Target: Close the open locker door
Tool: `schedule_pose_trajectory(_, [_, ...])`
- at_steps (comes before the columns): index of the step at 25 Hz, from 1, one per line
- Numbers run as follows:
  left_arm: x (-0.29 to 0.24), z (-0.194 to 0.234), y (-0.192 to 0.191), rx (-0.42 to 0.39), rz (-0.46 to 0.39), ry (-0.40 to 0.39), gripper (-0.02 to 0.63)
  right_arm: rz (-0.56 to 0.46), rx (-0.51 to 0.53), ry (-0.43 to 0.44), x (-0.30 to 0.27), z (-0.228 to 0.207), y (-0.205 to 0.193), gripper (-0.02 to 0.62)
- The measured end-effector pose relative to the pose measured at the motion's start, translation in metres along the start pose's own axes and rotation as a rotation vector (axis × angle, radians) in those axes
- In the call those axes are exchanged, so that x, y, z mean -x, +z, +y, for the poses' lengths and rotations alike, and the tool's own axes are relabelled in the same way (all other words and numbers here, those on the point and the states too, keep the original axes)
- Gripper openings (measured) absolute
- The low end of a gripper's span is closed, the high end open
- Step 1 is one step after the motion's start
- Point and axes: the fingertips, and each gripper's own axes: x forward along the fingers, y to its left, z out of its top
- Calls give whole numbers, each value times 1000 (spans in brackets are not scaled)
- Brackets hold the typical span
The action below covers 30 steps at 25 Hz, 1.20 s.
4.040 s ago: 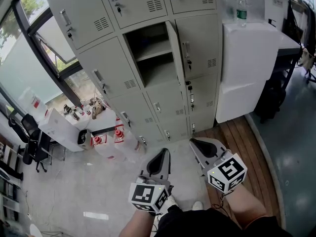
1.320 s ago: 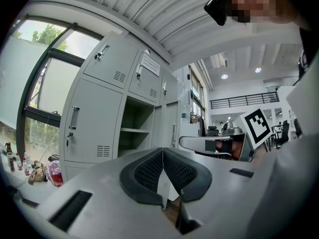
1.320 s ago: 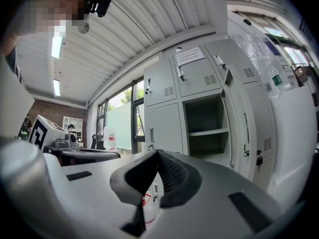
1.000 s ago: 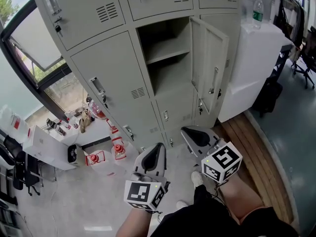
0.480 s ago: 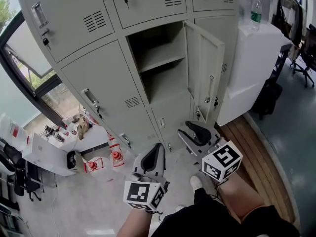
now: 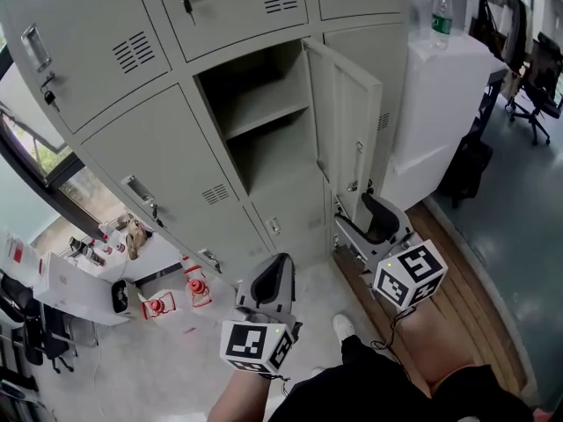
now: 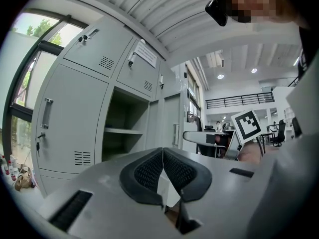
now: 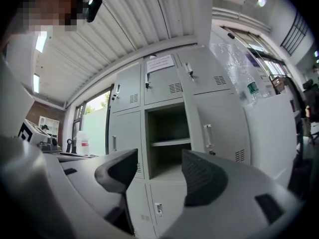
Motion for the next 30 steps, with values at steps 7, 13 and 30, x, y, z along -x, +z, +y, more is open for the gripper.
schedule_pose_trajectory(7, [-19, -9, -2, -19, 10, -36, 18, -5, -10, -58, 2, -35, 5, 319])
schedule_pose_trajectory(13, [-33, -9, -2, -29, 15, -44, 18, 7, -16, -69, -6, -54, 3, 319])
schedule_pose_trajectory(30, [-63, 1, -2, -26, 14, -14, 18, 41, -8, -31, -37, -79, 1, 317])
